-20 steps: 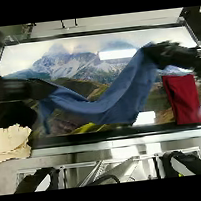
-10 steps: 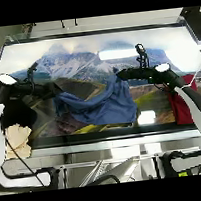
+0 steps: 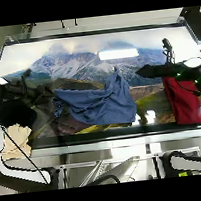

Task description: Fold the shirts.

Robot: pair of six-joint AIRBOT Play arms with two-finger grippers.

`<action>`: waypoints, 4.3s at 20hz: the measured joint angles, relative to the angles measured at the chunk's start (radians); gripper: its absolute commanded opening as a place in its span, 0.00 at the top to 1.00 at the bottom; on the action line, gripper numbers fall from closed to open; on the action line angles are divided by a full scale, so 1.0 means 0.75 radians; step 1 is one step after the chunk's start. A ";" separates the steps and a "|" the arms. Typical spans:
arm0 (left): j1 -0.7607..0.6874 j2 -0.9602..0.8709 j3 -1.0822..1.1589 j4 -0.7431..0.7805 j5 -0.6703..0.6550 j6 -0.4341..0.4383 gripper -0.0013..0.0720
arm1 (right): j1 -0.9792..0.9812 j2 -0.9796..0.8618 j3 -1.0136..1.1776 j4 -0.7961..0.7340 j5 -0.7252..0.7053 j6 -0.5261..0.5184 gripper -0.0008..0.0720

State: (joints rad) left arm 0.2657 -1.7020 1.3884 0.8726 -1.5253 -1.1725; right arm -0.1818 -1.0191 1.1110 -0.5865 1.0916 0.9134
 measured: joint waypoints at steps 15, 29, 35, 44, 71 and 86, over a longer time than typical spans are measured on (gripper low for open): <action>-0.111 -0.006 -0.293 0.109 0.201 0.048 0.06 | -0.120 0.360 -0.581 -0.235 0.139 0.209 0.27; -0.212 -0.009 -0.031 0.139 0.170 -0.023 0.97 | -0.074 0.308 -0.862 -0.166 0.043 0.168 0.28; -0.204 -0.009 0.004 0.138 0.127 -0.032 0.97 | 0.149 0.138 -0.877 0.036 -0.160 0.021 0.72; -0.068 0.203 0.008 -0.042 -0.120 0.000 0.97 | 0.182 0.250 -0.533 0.284 -0.051 -0.129 0.97; -0.067 0.552 0.163 -0.515 0.320 0.212 0.97 | -0.108 0.094 0.284 0.418 0.129 -0.310 0.97; -0.131 -0.273 0.620 -0.103 0.189 0.004 0.04 | -0.089 -0.432 0.187 0.424 -0.220 -0.387 0.59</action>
State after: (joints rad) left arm 0.1673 -1.9064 1.8534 0.7956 -1.3834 -1.1698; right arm -0.2481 -1.3430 1.2510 -0.2684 0.9268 0.6231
